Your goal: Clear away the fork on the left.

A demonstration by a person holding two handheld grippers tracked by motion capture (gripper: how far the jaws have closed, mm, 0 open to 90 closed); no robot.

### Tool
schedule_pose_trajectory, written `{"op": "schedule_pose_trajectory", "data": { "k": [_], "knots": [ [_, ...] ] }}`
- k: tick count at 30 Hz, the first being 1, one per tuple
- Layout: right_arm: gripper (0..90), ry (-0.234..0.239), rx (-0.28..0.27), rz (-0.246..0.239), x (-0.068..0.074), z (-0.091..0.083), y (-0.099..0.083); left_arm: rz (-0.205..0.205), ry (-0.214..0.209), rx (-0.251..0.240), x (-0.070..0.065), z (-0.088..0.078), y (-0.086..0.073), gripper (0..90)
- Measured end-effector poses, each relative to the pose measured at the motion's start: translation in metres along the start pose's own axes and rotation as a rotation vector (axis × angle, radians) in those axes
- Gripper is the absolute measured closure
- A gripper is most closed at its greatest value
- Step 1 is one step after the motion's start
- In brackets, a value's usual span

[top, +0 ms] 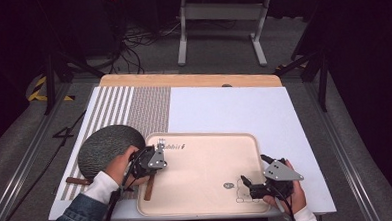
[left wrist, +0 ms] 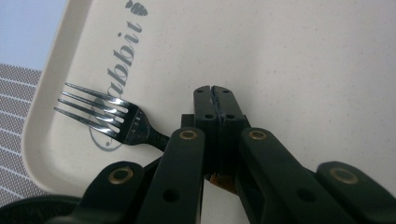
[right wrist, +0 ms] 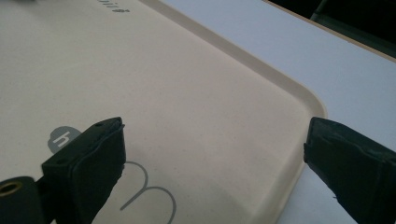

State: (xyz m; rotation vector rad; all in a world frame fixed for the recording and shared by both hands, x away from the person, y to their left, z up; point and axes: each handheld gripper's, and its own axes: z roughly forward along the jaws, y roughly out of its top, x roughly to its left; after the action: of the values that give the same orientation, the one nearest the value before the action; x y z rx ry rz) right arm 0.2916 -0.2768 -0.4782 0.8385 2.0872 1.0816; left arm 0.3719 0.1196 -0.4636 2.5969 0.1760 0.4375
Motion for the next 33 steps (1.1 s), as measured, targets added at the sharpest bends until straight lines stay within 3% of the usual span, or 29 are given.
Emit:
{"op": "schedule_pose_trajectory", "data": {
  "k": [17,23,33],
  "knots": [
    [6.7,0.007,0.001,-0.008,0.001,0.0,0.0,-0.057,0.01,-0.02,-0.001,-0.01,-0.02,89.9],
    [6.7,0.008,0.002,-0.009,0.001,0.0,0.001,-0.051,0.006,-0.028,-0.003,-0.011,-0.021,89.5],
    [6.6,0.006,-0.006,-0.013,0.002,-0.002,0.002,-0.024,0.031,-0.165,-0.005,-0.023,-0.018,87.8]
  ]
}}
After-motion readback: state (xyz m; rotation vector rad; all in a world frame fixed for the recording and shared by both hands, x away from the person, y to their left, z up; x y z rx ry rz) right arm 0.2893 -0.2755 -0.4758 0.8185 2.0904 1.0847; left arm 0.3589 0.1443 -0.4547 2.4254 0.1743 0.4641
